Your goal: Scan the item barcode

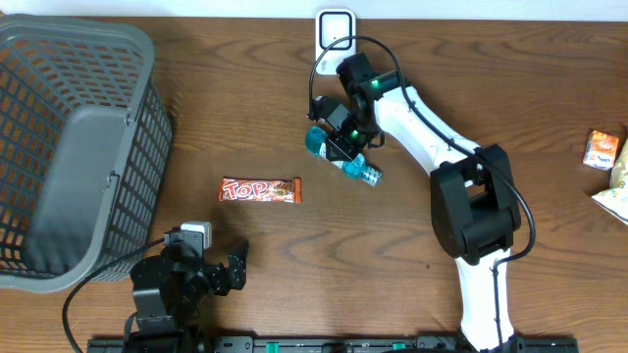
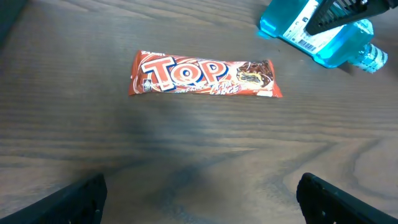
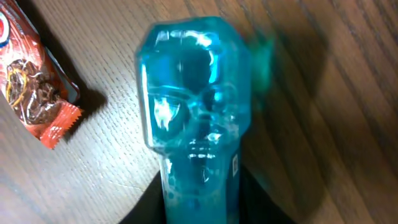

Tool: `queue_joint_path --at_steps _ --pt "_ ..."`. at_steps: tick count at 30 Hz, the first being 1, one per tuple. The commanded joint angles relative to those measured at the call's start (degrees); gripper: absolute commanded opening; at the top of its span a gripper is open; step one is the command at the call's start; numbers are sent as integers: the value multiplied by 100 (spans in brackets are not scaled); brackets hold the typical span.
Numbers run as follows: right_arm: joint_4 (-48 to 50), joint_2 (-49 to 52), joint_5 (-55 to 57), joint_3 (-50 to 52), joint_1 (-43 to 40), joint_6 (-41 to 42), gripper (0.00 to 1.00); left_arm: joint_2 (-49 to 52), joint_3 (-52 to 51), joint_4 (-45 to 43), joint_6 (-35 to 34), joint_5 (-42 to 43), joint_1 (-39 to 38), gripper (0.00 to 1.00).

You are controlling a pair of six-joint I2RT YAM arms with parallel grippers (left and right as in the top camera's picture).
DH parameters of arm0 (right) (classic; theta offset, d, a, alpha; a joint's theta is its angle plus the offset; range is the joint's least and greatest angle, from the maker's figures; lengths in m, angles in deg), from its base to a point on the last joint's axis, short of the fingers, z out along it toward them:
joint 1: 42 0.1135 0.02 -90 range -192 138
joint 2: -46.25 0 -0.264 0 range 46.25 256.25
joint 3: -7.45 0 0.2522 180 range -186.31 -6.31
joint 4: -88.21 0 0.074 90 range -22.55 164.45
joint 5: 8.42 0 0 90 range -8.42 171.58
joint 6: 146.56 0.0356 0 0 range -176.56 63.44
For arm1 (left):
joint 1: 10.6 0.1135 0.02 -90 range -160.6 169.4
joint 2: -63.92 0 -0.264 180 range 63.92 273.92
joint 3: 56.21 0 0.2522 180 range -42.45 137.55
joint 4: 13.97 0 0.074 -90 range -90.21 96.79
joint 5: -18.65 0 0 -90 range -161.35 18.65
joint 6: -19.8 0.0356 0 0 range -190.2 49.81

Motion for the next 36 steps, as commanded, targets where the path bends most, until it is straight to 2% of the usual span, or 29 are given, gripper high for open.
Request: queue_joint_path --at_steps 1,6,15,22,29,32,36 --pt "-22 -190 133 42 164 42 11 -4 7 15 -4 13 20 98" --pt "-28 -201 286 42 326 70 1 -4 7 15 -7 13 20 98" --pt "-221 -726 -326 -20 258 302 1 -4 7 15 -7 11 20 98" --pt "-463 -1617 -1659 -22 28 708 1 -4 7 15 -4 11 20 98" --pt "-1117 -1770 -3685 20 -544 855 1 -4 7 15 -7 13 20 98" --pt "-1641 -1768 -4437 46 -844 387 1 -4 7 15 -7 13 20 98" --pt "-2415 -1768 -4684 48 -1139 -341 1 -4 7 15 -7 13 20 98"
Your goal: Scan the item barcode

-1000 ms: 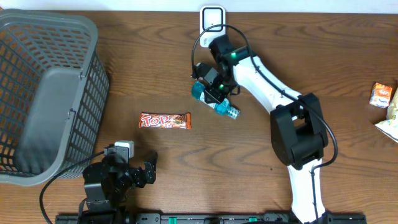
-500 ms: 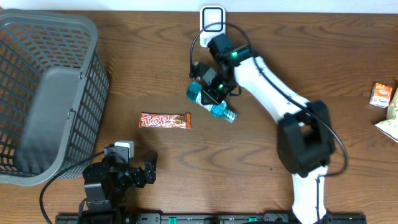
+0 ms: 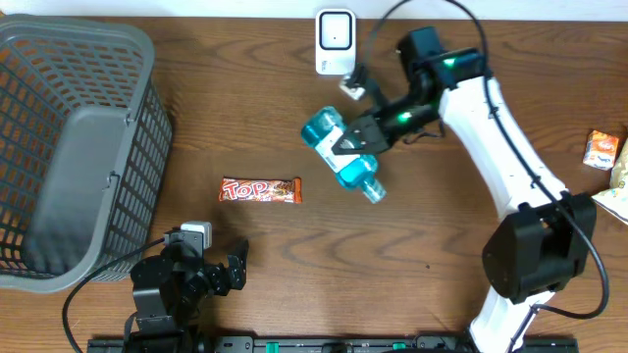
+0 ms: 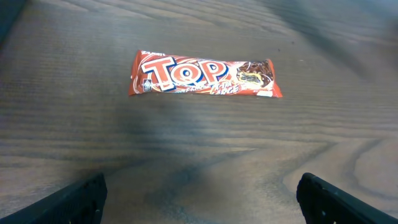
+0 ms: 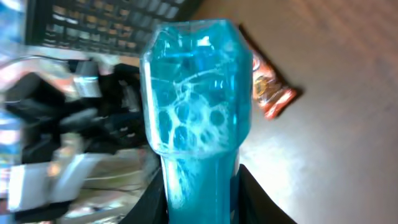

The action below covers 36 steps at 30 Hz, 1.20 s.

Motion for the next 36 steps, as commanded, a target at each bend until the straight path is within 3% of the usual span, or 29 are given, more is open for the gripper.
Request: queue_joint_path --at_steps 1,5,9,18,27,36 --pt "-400 -22 -1032 -22 -203 -848 1 -4 7 17 -7 13 17 98" --pt "-855 -22 -988 -20 -334 -1399 1 -4 7 17 -7 13 17 98" --pt "-476 -22 -219 -20 -341 -1412 1 -4 7 17 -7 11 17 98" --pt "1814 -22 2146 -20 -321 660 1 -4 7 17 -7 13 17 98" --pt "3777 13 5324 -20 52 667 1 -4 7 17 -7 13 17 98" --pt "5436 511 6161 -20 315 426 2 -4 7 17 -7 11 17 98"
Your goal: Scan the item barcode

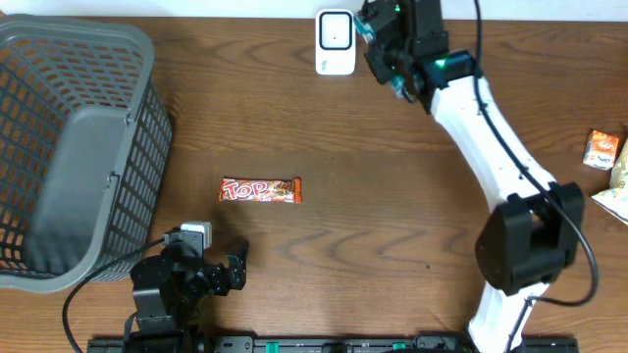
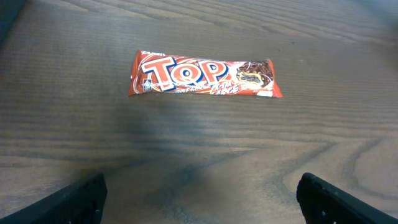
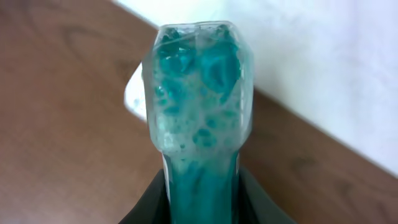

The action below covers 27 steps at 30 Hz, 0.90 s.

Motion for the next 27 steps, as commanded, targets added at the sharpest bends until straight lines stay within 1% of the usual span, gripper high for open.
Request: queue_joint_path --at_steps 1,3,6,13,17,22,27 --pt "507 306 514 -55 94 -92 2 -4 7 15 -4 13 20 98" --pt "831 483 533 -55 136 -210 2 -4 7 15 -4 13 20 98" --pt "1386 750 927 -61 245 -400 3 -4 7 15 -7 13 20 98" --pt "2369 1263 1770 -179 601 -1475 3 -4 7 15 -7 11 20 98" --pt "2623 1718 2245 -511 774 -2072 2 -4 7 15 -4 11 20 98" --pt "2627 2358 2747 -1193 903 -2647 1 -4 7 15 -7 11 20 98" --pt "2632 2656 3152 -1600 1008 -3202 1 -4 7 15 -7 11 20 98"
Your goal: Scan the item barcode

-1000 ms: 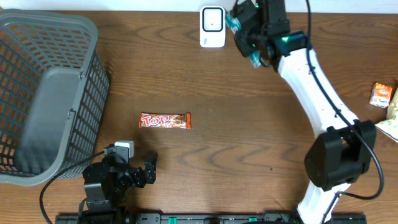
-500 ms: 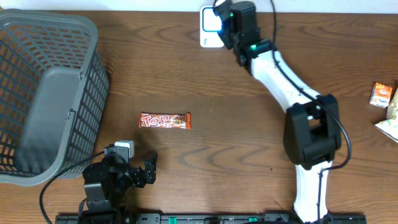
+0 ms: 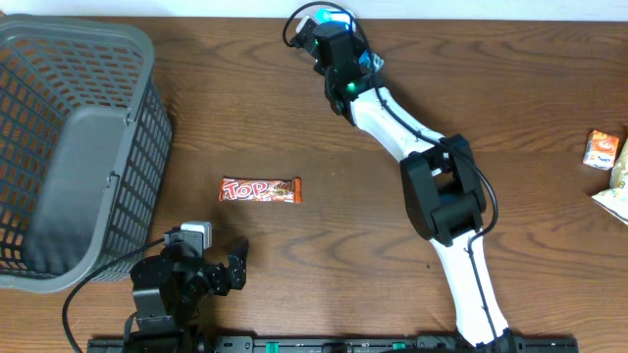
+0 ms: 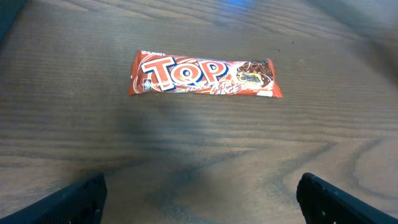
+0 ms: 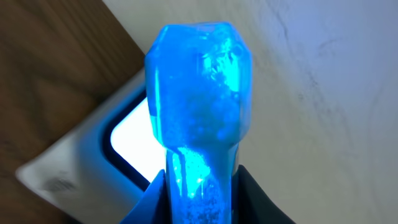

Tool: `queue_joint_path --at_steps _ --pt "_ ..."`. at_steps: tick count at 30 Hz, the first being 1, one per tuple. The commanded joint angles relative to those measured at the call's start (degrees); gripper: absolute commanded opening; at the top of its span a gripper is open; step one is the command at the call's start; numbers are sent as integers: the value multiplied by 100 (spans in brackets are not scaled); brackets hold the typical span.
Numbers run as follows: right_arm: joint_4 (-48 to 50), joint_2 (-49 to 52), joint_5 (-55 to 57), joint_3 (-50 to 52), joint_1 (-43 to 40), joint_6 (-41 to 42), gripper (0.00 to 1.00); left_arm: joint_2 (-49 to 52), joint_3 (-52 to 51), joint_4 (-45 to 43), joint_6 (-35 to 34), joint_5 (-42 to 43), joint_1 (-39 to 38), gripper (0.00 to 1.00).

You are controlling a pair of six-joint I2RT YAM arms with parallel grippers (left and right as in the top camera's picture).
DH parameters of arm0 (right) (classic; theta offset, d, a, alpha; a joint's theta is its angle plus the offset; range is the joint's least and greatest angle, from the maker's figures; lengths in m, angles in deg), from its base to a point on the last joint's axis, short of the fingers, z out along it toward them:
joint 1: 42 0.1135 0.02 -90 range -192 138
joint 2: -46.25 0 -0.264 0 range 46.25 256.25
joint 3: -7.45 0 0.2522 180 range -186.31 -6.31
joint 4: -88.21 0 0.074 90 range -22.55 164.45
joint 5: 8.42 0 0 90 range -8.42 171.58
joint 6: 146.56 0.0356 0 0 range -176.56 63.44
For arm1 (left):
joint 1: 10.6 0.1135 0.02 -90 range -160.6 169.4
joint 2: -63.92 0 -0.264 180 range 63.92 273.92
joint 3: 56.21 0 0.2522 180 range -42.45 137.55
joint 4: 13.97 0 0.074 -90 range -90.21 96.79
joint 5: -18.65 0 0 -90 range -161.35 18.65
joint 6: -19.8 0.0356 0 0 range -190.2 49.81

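A blue liquid-filled bottle (image 5: pixel 199 93) stands between the fingers of my right gripper (image 5: pixel 199 199), which is shut on it. It glows bright blue right in front of the white scanner (image 5: pixel 81 162), whose lit window (image 5: pixel 134 134) faces it. Overhead, the right gripper (image 3: pixel 334 41) sits at the table's far edge, over the scanner, with a bit of cyan bottle (image 3: pixel 364 62) showing beside it. My left gripper (image 4: pixel 202 199) rests open near the front edge (image 3: pixel 234 271), with nothing in it.
A red TOP chocolate bar (image 4: pixel 205 74) lies flat ahead of the left gripper, also seen overhead (image 3: pixel 260 190). A grey mesh basket (image 3: pixel 69 147) fills the left side. Snack packets (image 3: pixel 603 149) lie at the right edge.
My right gripper has moved left with the bottle, from just right of the scanner to directly over it. The bottle is now lit bright blue. The left arm and chocolate bar are unchanged.
My right gripper first held the blue bottle low over the table, right of the chocolate bar. Then the bottle was lifted and tilted mid-table. Then it was near the scanner at the far edge, and now it is held in front of the scanner's lit window.
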Motion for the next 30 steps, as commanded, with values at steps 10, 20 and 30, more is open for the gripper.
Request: queue_joint_path --at_steps 10,20,30 --pt "-291 -74 1617 -765 133 28 1 -4 7 15 -7 13 17 98" --pt "-3080 -728 1810 -1486 -695 1738 2 -4 7 15 -7 11 17 98" --pt "-5071 -678 402 -1130 -2879 3462 1 -4 7 15 -7 11 17 98"
